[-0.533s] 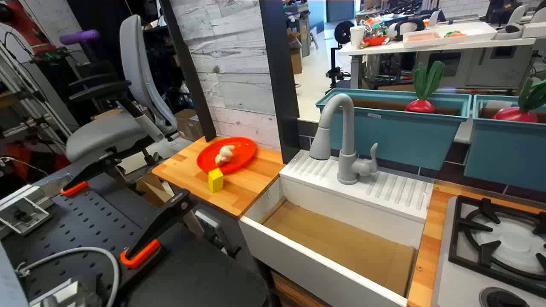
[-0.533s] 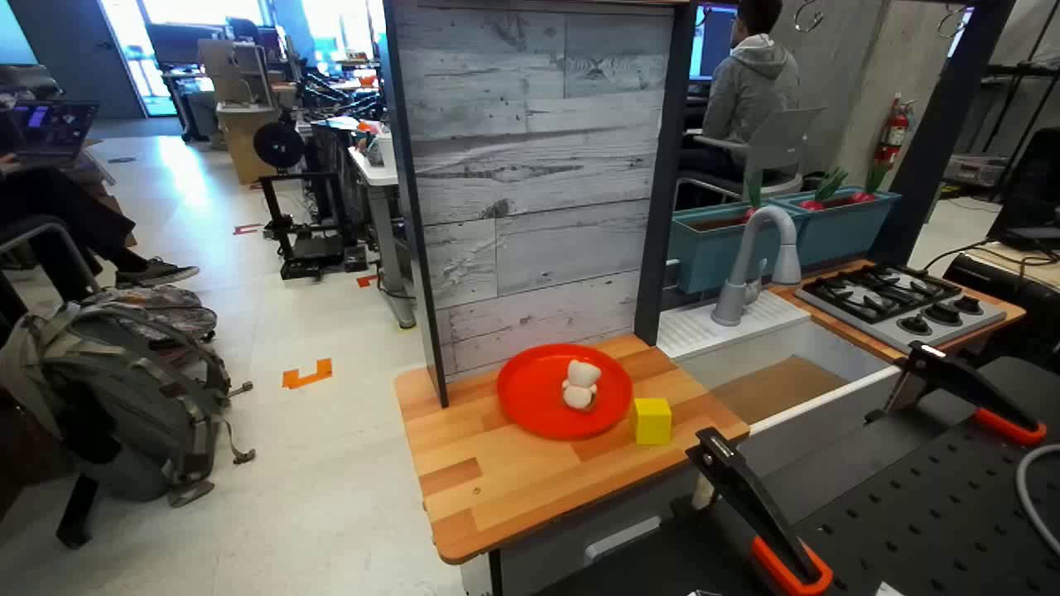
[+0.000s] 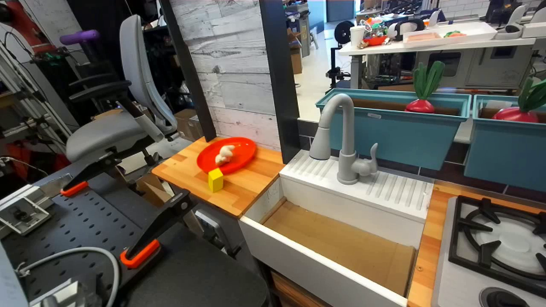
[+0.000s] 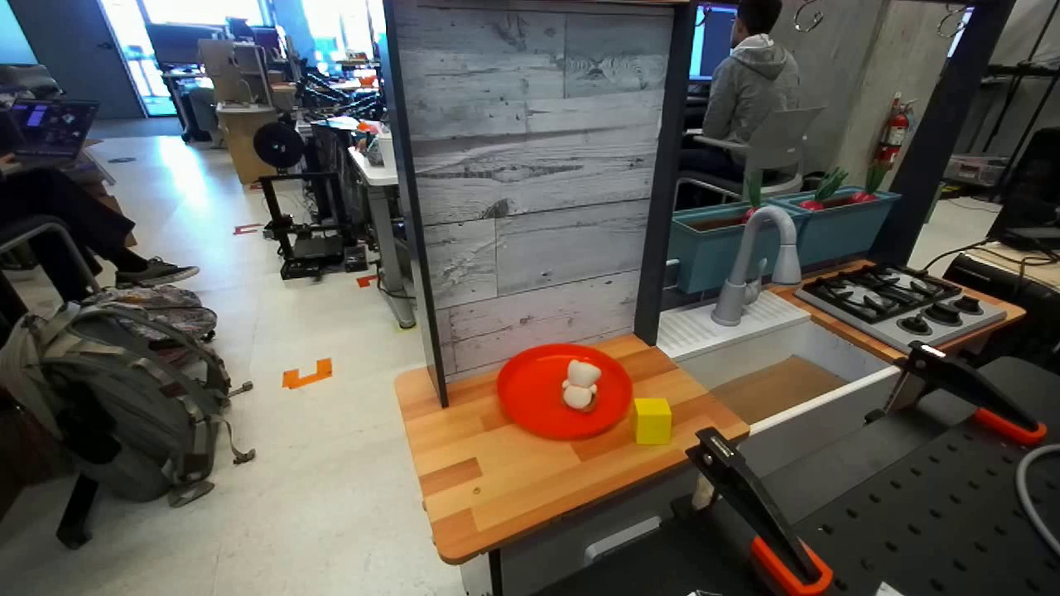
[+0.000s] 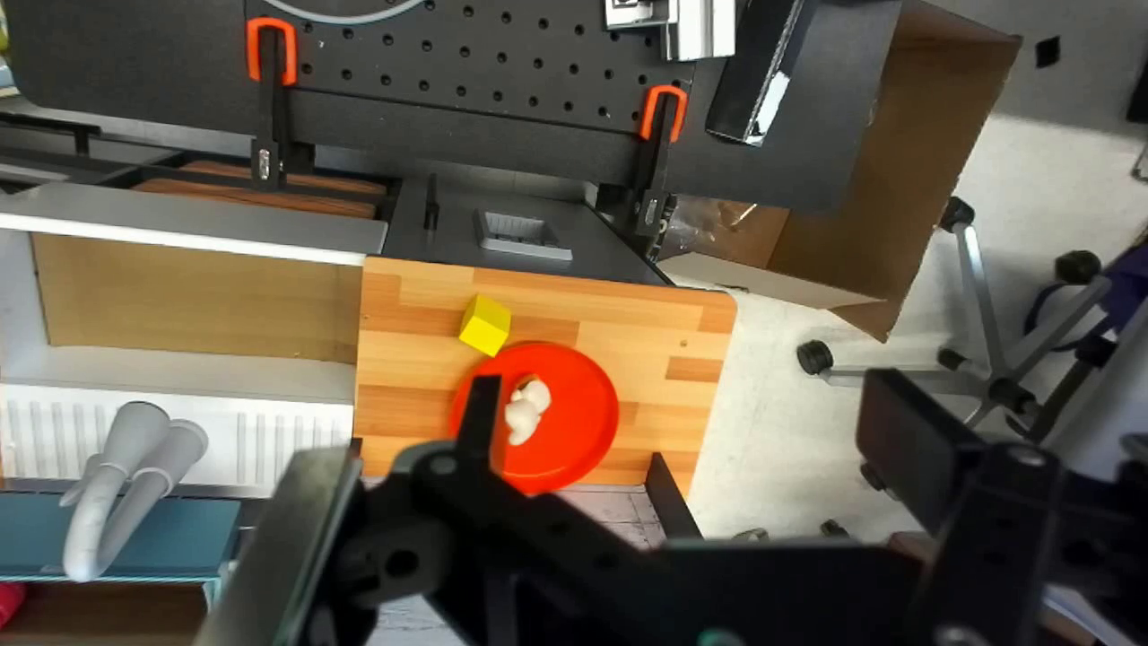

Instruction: Move the yellow block to the left.

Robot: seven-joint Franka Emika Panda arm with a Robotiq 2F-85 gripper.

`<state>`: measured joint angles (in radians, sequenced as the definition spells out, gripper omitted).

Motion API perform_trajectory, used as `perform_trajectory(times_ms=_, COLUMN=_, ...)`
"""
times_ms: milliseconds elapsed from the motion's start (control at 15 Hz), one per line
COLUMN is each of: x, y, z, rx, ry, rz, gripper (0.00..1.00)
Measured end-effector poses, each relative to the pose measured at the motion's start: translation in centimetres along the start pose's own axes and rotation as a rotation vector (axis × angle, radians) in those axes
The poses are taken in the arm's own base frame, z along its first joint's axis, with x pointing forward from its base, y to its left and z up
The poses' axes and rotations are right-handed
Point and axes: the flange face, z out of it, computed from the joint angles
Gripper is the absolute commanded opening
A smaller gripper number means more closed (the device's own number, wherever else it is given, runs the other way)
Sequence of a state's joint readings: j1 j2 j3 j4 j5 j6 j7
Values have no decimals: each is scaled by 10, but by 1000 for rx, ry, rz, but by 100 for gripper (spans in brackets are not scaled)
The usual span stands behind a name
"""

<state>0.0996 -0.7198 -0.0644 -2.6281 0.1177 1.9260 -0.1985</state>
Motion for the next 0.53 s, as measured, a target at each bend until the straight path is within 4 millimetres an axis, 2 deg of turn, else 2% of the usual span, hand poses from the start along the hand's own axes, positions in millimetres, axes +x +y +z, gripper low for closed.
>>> perform_trajectory(times_ms=333, x=0, y=0, z=1, rx=-4, ry=-3, rz=-2, gripper=100)
perform_trajectory(times_ms=533, x=6, y=-1, z=18, rx=-37, ry=2, rz=-40, gripper=100)
